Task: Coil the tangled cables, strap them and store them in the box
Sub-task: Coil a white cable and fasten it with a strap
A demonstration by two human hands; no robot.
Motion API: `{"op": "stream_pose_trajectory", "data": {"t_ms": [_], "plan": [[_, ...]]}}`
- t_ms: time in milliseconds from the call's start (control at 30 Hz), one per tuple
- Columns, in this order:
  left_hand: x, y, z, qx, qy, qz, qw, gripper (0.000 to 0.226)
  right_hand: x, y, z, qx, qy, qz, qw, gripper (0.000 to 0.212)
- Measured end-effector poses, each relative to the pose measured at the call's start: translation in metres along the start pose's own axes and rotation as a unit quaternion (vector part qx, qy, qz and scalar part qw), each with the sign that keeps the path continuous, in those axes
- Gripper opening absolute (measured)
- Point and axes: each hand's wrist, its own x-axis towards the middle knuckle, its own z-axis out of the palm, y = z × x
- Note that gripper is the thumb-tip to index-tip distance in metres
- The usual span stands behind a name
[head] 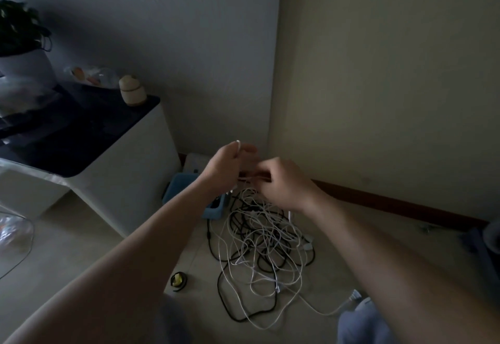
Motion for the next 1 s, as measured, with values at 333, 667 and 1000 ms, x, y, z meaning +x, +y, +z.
{"op": "stream_pose_trajectory", "data": {"t_ms": [333,667,1000], "plan": [[-0.014,0.008,0.009,-0.088,-0.190,-0.170,0.963,0.054,-0.004,0.010,-0.026,0.044,0.169,-0.034,0.984,0.030],[-0.015,0.008,0.005,-0.291,-0.226,-0.138,0.919,0.037,0.004,0.032,-0.014,0.157,0.130,0.046,0.978,0.021],[-0.017,0.017,-0.003,-0.469,-0.082,-0.103,0.873,0.031,-0.001,0.034,0.017,0.139,-0.162,0.172,0.962,0.034]]}}
